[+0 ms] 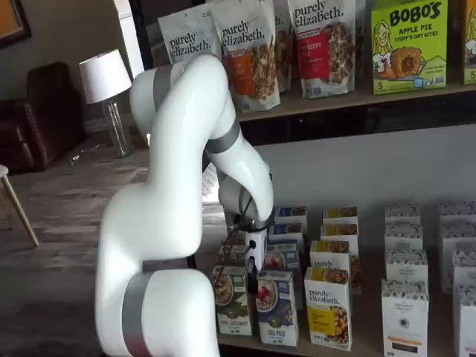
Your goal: Pick up the blue and white box that is on the bottom shelf, the second box from the left
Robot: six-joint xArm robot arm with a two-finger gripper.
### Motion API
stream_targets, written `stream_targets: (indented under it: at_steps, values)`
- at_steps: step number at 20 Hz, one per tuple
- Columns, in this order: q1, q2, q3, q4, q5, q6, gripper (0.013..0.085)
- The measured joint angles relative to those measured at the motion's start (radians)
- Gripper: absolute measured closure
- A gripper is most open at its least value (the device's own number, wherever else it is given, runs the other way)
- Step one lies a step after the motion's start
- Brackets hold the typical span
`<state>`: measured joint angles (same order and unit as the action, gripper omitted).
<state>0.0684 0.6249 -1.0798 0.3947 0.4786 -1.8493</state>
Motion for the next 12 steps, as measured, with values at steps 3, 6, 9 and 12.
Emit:
stream_targets:
  at_steps: [3,6,9,12]
  values:
    - [0.004,0.002,-0.003,-0.064,0.012,0.061,0.0130]
    - [0.010,0.002,0.004,-0.047,-0.003,0.050,0.0130]
    - [0.018,0.004,0.016,0.025,-0.044,-0.009,0.0130]
    - [0.018,0.013,0.012,0.059,-0.065,-0.041,0.0130]
